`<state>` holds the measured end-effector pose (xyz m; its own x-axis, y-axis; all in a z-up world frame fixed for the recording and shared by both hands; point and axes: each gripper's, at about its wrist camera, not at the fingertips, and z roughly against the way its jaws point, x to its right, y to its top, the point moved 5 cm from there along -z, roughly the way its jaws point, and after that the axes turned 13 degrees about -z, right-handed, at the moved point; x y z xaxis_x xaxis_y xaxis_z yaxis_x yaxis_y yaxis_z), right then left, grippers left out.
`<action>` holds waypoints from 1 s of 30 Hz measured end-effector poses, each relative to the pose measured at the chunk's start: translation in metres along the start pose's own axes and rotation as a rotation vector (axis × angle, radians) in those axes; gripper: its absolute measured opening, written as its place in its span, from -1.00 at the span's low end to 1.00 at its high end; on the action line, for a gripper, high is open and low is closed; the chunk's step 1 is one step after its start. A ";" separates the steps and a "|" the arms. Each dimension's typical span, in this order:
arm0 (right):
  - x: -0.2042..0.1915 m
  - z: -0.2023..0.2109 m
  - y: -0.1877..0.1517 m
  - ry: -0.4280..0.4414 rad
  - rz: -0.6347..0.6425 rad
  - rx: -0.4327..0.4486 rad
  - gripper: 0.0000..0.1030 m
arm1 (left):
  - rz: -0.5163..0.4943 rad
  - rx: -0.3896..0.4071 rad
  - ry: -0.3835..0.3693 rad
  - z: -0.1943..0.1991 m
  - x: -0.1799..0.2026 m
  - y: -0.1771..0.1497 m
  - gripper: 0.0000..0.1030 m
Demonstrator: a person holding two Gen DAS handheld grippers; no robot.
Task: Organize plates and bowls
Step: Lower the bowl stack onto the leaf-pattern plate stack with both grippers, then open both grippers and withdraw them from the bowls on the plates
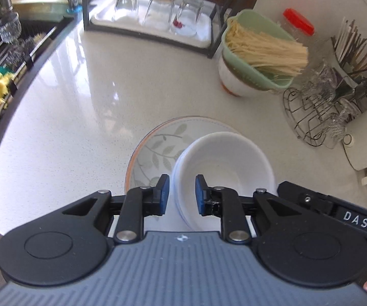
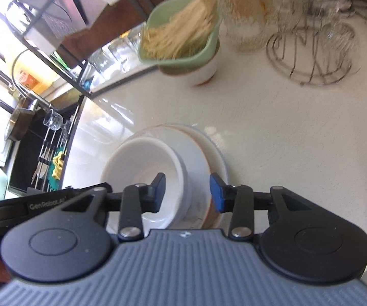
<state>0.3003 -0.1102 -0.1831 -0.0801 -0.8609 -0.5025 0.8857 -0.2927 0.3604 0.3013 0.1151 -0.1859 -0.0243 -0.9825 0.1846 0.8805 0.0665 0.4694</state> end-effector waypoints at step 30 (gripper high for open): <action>-0.008 0.200 -0.042 0.212 0.165 0.382 -0.19 | -0.151 0.329 0.101 0.214 0.090 -0.060 -0.26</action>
<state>0.1721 -0.1741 -0.0375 0.1787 -0.8163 -0.5493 0.6440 -0.3250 0.6926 0.1449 0.0601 -0.0127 -0.0806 -0.9966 0.0141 0.6707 -0.0438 0.7404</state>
